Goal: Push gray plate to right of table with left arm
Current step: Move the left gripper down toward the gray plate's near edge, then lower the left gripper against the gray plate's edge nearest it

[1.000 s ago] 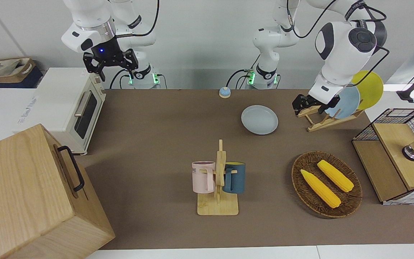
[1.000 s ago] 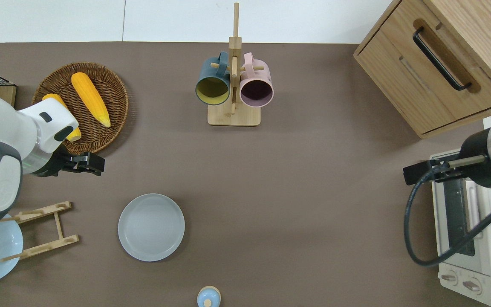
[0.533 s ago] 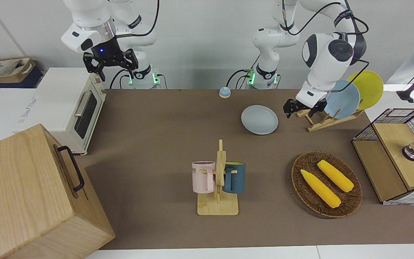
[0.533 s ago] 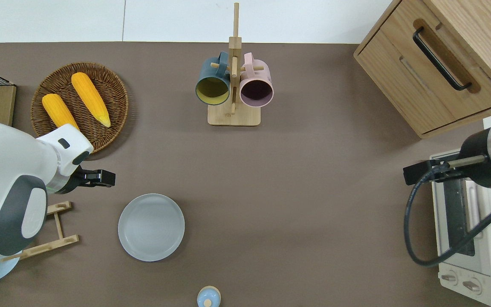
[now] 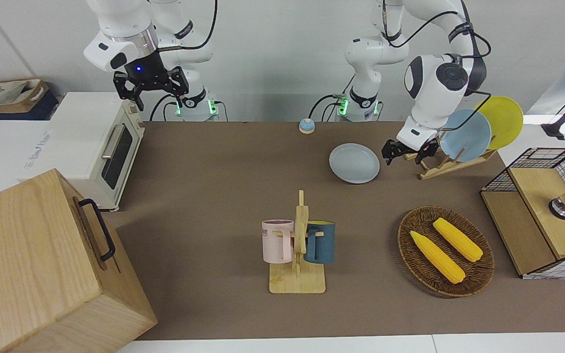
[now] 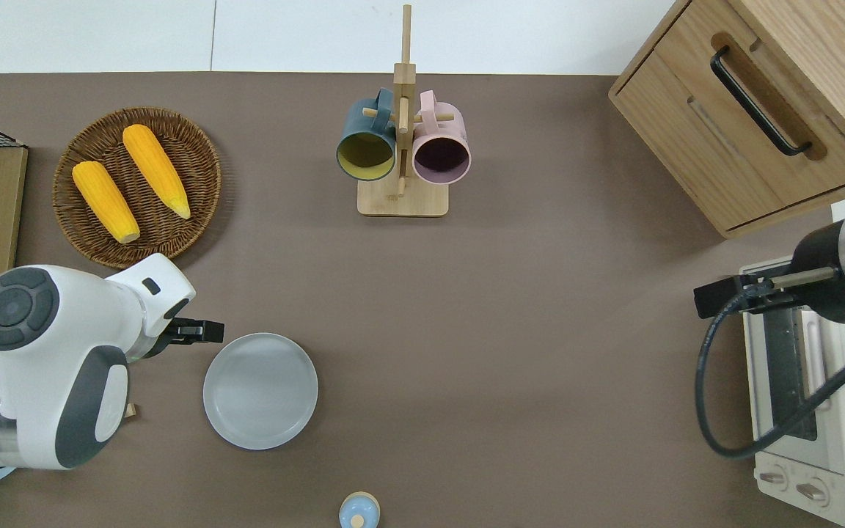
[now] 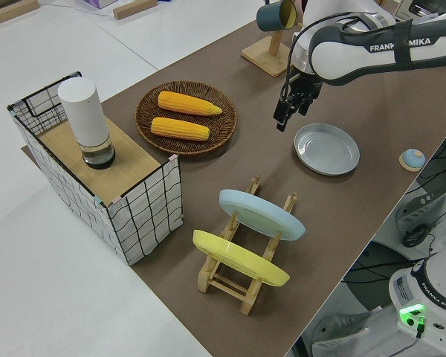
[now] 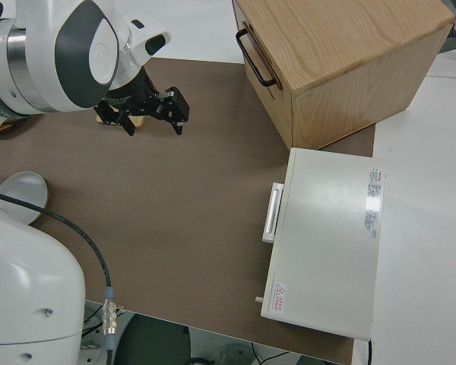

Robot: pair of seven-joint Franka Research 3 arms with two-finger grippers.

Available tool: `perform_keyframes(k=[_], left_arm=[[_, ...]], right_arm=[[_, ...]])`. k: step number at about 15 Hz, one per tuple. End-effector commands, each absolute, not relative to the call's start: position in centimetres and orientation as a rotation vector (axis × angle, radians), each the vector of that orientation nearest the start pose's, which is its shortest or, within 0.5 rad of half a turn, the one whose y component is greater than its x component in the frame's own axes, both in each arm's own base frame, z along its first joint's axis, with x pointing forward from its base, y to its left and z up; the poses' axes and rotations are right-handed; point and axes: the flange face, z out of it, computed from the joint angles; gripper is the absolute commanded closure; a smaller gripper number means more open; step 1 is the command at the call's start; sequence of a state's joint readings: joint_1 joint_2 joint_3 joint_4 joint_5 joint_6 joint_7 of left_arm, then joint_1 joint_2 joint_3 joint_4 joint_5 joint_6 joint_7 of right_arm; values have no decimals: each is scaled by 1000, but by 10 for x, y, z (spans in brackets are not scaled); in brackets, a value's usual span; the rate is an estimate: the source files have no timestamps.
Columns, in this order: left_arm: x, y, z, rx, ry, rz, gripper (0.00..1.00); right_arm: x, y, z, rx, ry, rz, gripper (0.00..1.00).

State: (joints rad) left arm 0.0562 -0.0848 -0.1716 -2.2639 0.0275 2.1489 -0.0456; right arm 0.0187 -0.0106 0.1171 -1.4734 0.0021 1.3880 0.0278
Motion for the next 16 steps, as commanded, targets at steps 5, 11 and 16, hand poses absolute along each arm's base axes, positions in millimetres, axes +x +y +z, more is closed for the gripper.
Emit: perform_keyframes(k=[5, 11, 16], left_arm=[[442, -54, 349, -3093, 204, -40, 9], [423, -54, 325, -3091, 219, -50, 9], [415, -55, 311, -3094, 227, -71, 9]], right_arm=[[524, 70, 664, -3131, -159, 121, 17], [524, 70, 664, -3131, -159, 121, 17], [524, 70, 664, -3131, -161, 121, 17]])
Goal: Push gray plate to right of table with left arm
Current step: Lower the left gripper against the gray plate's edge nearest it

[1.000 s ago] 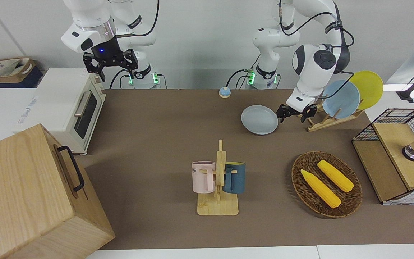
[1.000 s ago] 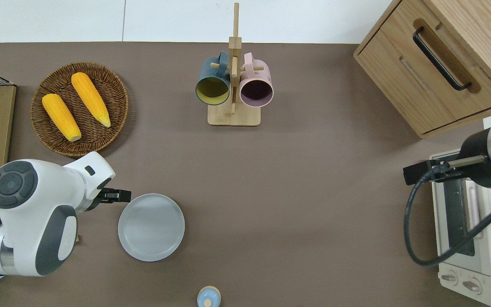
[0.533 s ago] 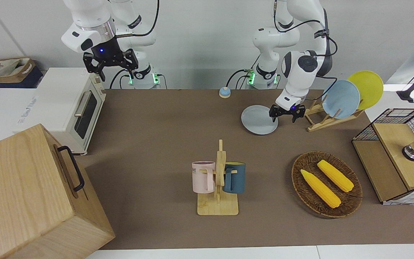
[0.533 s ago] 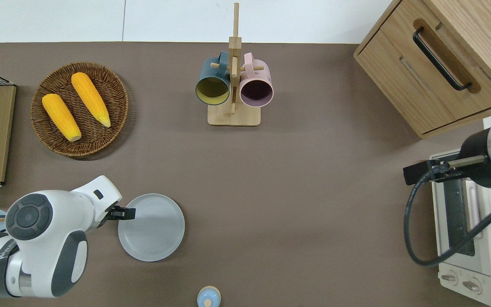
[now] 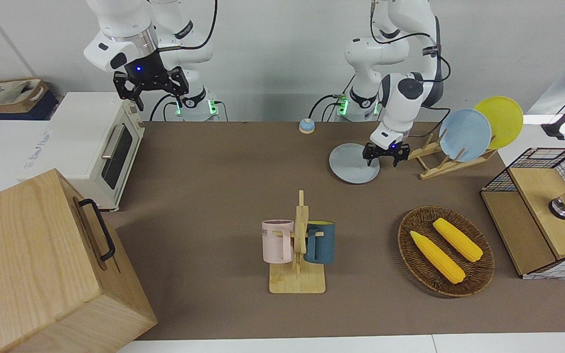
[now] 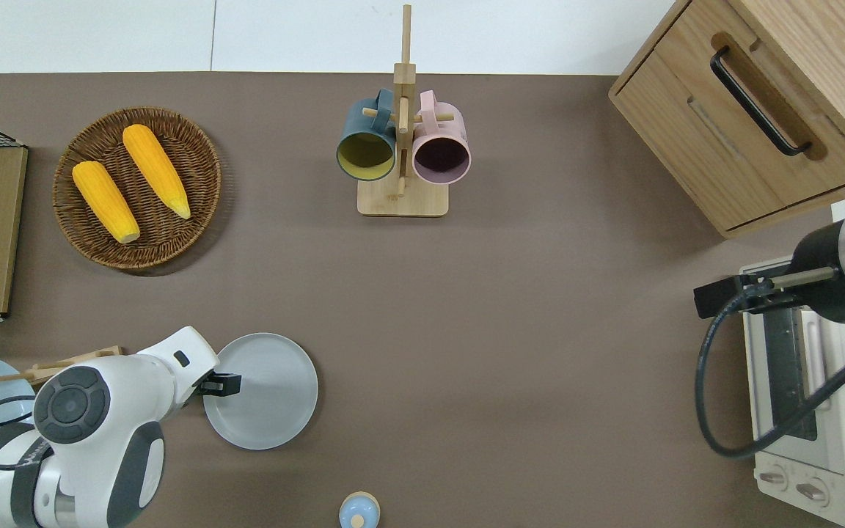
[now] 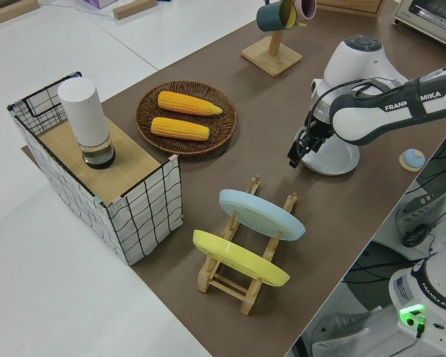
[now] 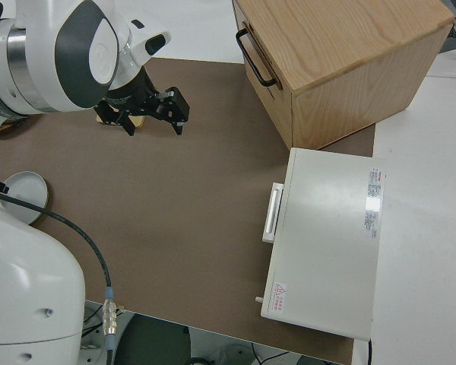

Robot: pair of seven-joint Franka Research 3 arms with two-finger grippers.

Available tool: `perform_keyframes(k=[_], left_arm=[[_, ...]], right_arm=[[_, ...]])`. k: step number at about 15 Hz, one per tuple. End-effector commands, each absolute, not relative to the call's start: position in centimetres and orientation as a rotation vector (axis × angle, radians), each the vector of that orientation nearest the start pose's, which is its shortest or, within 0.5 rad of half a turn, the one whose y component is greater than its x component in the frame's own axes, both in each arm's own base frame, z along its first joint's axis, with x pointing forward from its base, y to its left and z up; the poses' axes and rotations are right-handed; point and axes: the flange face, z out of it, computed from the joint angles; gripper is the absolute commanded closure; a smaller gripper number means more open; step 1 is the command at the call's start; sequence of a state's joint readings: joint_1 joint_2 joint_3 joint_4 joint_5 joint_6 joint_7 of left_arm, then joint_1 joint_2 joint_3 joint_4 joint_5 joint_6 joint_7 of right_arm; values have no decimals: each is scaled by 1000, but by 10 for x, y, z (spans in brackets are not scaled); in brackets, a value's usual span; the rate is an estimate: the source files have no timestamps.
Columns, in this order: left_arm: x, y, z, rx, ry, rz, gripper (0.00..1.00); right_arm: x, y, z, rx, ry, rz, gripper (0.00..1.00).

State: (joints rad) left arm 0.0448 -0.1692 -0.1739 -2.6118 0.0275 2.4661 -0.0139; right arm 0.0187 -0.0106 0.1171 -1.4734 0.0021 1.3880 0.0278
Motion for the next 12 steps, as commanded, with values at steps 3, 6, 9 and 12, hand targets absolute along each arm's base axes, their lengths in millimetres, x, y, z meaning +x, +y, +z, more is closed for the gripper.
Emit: perform_keyframes(k=[3, 6, 9, 12], left_arm=[[414, -55, 305, -3096, 227, -62, 15], [413, -59, 302, -3097, 240, -65, 186], [412, -64, 297, -3097, 257, -48, 606], [411, -69, 296, -3096, 274, -44, 999]], right_arm=[[524, 70, 664, -3131, -161, 121, 17], [524, 71, 664, -3131, -164, 121, 17], [524, 70, 664, -3131, -161, 124, 17], [524, 71, 664, -3131, -161, 121, 17]])
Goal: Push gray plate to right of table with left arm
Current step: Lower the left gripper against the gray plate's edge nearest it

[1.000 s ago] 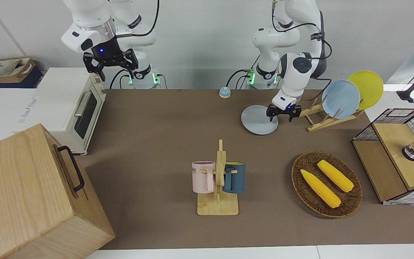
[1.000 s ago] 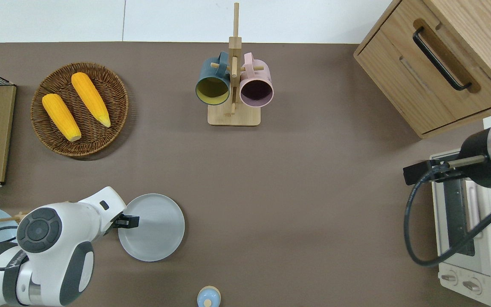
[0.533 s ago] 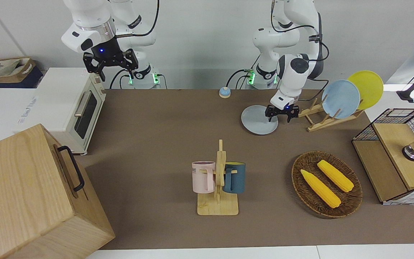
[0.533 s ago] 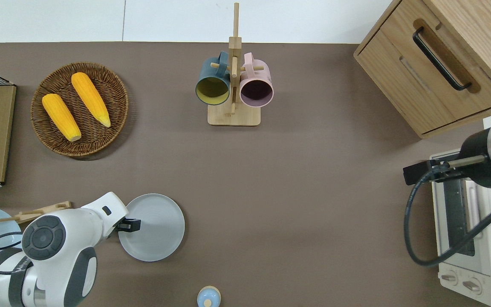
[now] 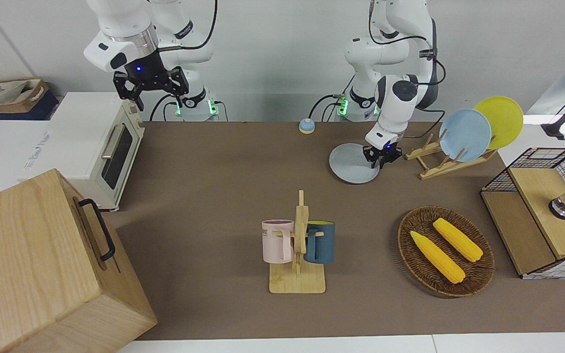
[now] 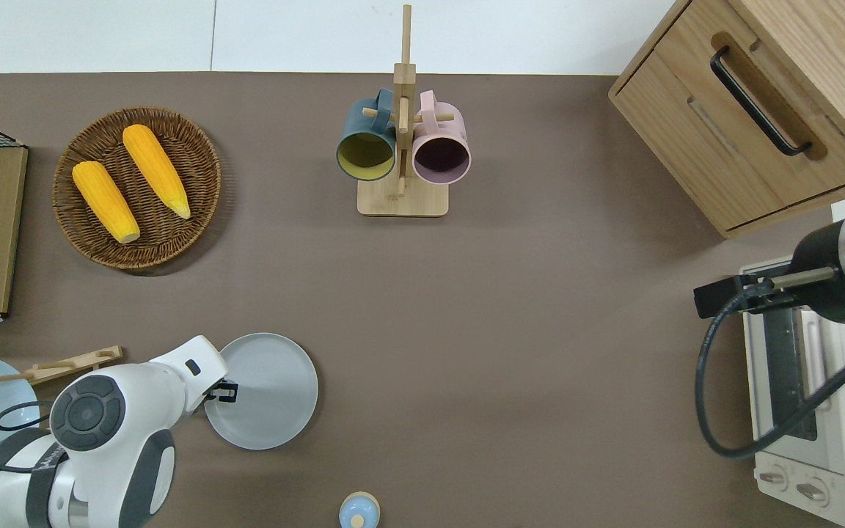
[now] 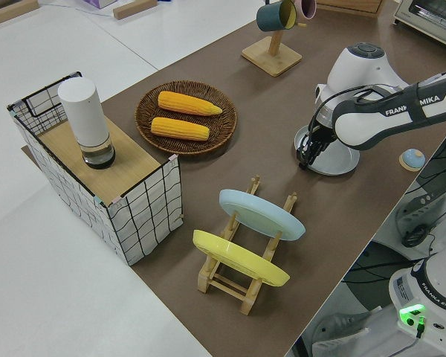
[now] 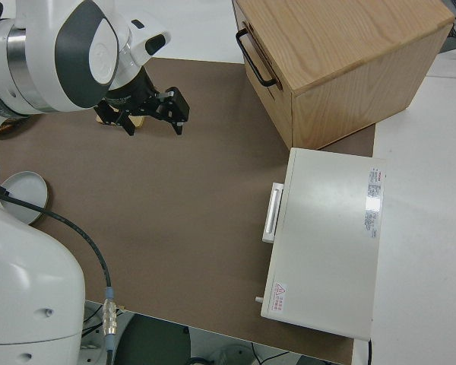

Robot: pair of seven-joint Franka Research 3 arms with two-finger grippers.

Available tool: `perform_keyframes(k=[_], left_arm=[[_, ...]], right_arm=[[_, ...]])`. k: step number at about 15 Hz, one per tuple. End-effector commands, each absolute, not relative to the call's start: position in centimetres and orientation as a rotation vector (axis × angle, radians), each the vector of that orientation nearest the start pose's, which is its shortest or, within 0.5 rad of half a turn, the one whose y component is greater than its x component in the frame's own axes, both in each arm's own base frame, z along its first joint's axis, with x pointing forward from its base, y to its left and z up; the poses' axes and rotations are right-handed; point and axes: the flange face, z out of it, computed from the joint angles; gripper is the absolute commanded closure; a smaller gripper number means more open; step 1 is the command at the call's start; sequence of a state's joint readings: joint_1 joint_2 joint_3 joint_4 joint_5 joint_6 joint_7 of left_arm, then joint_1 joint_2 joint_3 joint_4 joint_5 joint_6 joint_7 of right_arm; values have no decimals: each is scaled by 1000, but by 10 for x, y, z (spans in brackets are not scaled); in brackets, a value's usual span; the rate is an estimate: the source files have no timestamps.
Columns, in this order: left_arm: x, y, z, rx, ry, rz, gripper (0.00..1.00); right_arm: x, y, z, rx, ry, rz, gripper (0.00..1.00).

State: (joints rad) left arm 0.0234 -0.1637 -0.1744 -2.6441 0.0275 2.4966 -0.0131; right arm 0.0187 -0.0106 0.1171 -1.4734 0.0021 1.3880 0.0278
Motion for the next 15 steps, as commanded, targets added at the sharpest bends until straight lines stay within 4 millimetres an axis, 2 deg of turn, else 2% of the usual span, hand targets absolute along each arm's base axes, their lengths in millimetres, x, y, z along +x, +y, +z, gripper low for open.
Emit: perform_keyframes(k=[1, 7, 9, 13, 15], left_arm=[[410, -70, 294, -3098, 265, -37, 1000], [409, -71, 290, -3106, 225, -13, 1000], [407, -84, 290, -3114, 203, -13, 1000], [399, -126, 285, -3122, 134, -7, 1000], [396, -136, 285, -3123, 120, -7, 1000]], right_arm=[[524, 70, 664, -3131, -161, 121, 17], [524, 70, 664, -3131, -159, 121, 17], [524, 70, 664, -3131, -161, 121, 17], [524, 71, 664, -3131, -161, 121, 17], [524, 70, 664, -3131, -161, 121, 17]])
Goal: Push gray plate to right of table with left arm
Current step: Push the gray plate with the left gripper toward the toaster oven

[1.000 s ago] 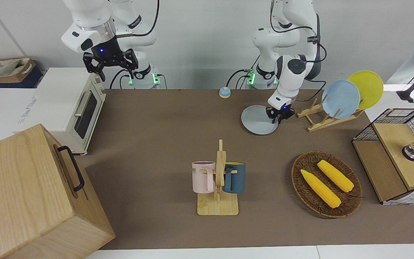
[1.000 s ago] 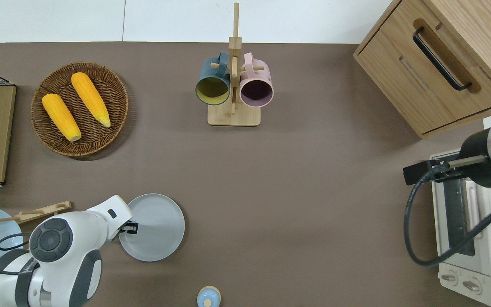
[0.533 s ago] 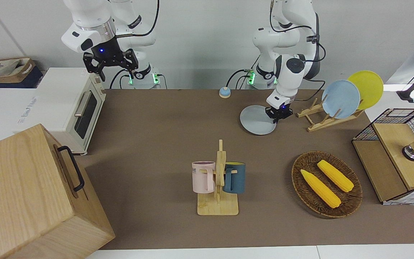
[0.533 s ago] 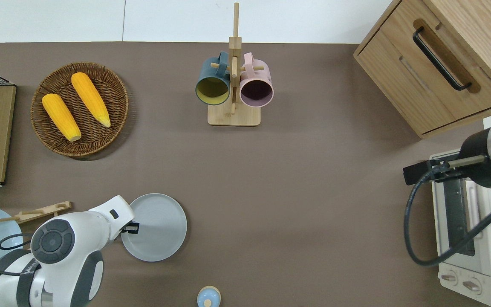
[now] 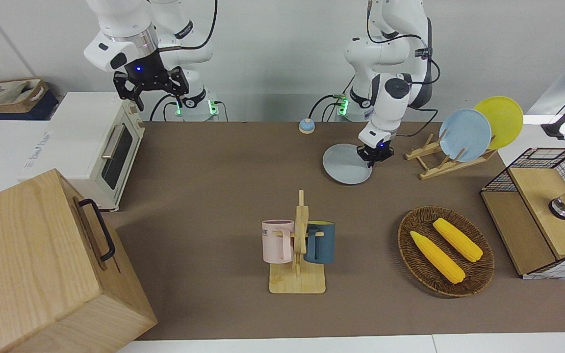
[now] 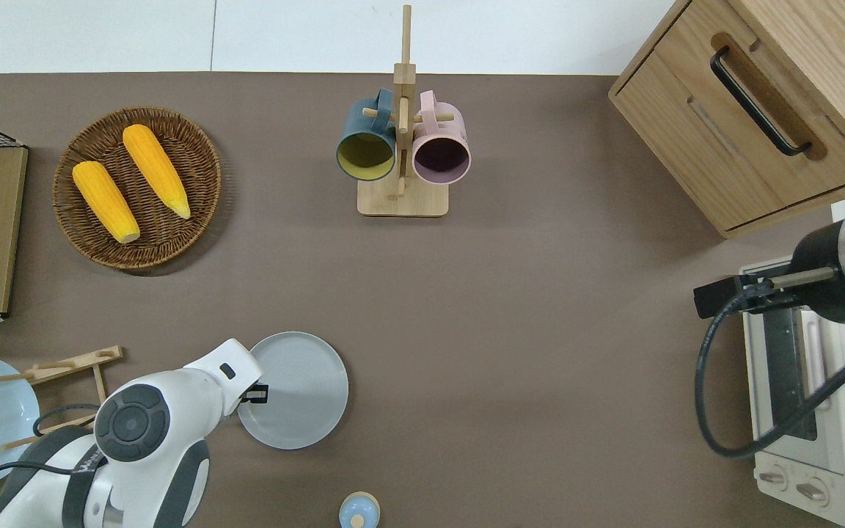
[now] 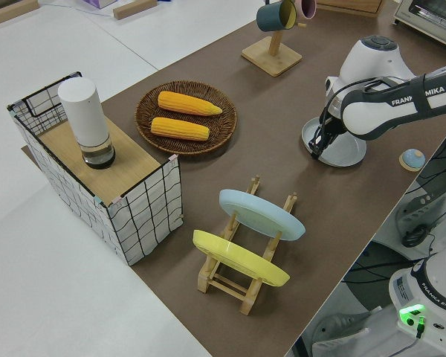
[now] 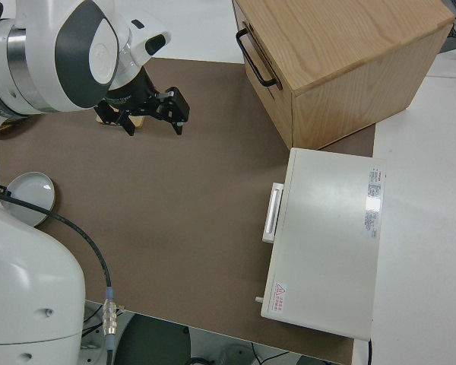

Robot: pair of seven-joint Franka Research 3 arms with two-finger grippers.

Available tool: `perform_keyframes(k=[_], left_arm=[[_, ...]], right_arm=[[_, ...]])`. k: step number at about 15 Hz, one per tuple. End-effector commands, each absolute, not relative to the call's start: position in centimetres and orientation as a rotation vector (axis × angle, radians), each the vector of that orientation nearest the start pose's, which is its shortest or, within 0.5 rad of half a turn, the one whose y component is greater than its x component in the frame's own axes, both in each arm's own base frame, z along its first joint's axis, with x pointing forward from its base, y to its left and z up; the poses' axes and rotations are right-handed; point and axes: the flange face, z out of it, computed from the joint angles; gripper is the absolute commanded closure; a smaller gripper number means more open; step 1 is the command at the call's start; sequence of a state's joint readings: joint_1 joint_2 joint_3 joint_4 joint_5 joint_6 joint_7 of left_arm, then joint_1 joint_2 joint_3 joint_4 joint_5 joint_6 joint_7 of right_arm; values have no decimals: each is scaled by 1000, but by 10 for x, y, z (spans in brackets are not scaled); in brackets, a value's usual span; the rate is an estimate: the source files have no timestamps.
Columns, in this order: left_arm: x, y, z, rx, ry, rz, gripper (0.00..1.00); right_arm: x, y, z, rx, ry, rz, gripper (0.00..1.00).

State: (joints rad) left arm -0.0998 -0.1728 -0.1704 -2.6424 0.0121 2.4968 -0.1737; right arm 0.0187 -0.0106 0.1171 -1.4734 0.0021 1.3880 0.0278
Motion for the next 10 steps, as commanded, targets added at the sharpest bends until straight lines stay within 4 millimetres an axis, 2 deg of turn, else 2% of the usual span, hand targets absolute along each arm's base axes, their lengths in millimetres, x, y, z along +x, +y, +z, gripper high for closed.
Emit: perform_keyframes(k=[1, 5, 10], left_arm=[[396, -140, 285, -3124, 103, -8, 1000], [392, -167, 283, -3128, 68, -5, 1000], [387, -217, 275, -3134, 9, 11, 1000]], right_arm=[[524, 71, 664, -3131, -161, 121, 17], [523, 71, 664, -3131, -164, 124, 17], [524, 70, 664, -3131, -161, 121, 17]])
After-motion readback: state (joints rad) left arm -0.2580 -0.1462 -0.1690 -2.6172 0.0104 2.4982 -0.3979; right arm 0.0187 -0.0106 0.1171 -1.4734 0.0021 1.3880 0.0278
